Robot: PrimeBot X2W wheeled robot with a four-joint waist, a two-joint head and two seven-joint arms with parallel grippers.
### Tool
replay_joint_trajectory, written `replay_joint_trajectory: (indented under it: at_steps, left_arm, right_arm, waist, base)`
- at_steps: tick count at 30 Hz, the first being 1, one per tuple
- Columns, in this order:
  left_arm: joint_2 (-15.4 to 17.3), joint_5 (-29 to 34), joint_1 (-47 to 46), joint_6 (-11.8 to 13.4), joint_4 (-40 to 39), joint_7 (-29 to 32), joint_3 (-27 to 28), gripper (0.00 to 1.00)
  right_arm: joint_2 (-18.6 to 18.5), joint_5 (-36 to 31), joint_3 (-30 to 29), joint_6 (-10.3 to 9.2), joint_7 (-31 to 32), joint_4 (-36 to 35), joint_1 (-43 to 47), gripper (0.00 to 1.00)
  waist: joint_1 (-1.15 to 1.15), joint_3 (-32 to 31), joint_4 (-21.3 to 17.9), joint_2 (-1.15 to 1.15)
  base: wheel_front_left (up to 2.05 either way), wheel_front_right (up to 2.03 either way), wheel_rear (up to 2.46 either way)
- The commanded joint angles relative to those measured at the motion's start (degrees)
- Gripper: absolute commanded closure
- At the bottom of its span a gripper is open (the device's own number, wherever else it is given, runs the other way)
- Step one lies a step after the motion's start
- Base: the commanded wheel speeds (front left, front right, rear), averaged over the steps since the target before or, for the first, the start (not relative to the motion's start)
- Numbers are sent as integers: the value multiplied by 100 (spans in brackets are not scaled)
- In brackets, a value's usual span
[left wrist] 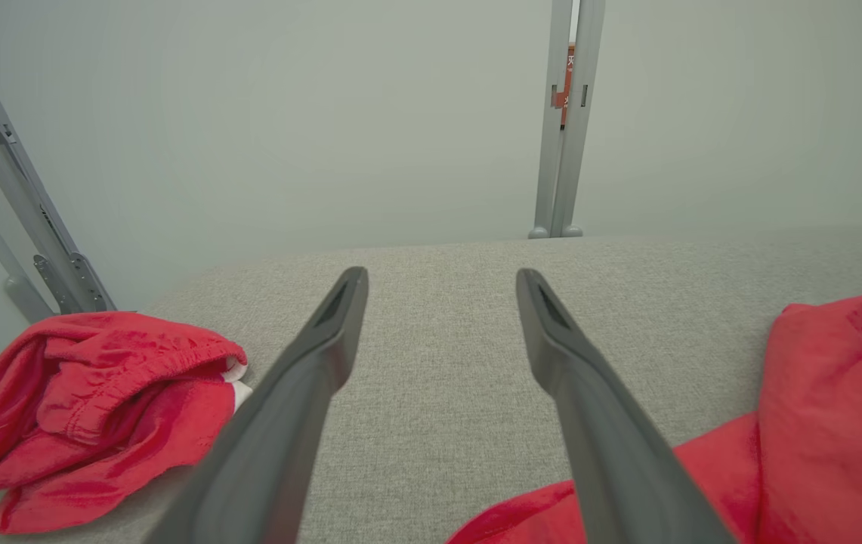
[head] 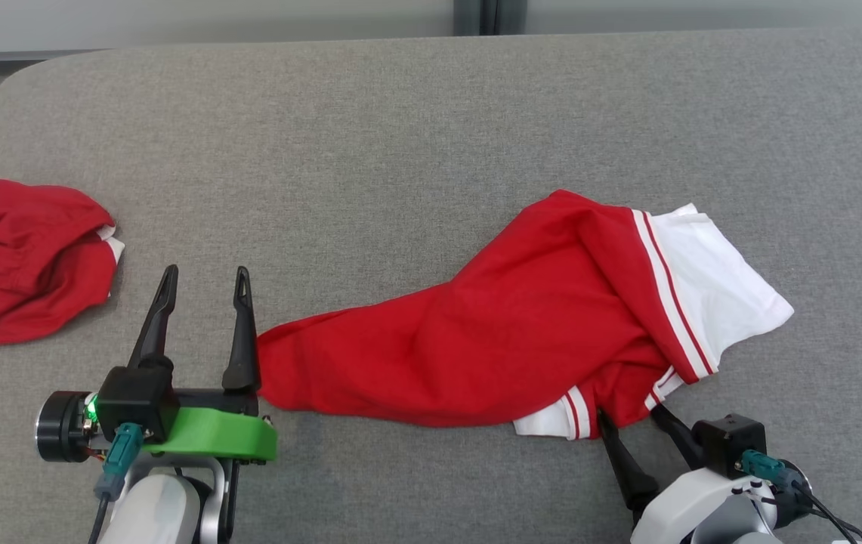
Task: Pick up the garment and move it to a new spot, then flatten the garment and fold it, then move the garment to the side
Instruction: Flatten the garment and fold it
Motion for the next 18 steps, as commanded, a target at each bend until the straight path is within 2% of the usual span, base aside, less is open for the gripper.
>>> replay_joint_trajectory:
  at_steps: [1, 2, 3, 8, 13, 18]
  left_arm:
    - [-17, 40, -100, -36, 11, -1, 32, 0]
    - [-37, 59, -117, -48, 18, -1, 37, 0]
    - [-57, 73, -125, -68, 29, -1, 40, 0]
    - [-115, 141, -137, -102, 50, -1, 103, 0]
    - [-155, 183, -12, -130, 30, -1, 229, 0]
    - [-216, 232, 24, -163, -5, -1, 302, 0]
  right_arm:
    - [28, 71, 3, -8, 17, 149, -90, 0]
    - [36, 94, 15, -8, 12, 244, -152, 74]
    - [50, 123, 44, -8, -34, 288, -191, 100]
    - [-78, 277, 98, -8, -406, -110, -233, 100]
    - [-347, 285, 85, -8, -553, -1084, -227, 100]
    - [-658, 246, -91, -8, -410, -2069, -272, 100]
  waist:
    - [0, 29, 15, 0]
    - [0, 40, 28, 0]
    - [0, 48, 42, 0]
    - [0, 55, 56, 0]
    - [0, 15, -31, 0]
    - [0, -48, -95, 0]
  base:
    - [0, 0, 0]
    - [0, 0, 0]
    - [0, 0, 0]
    - [0, 0, 0]
    - [0, 0, 0]
    - [0, 0, 0]
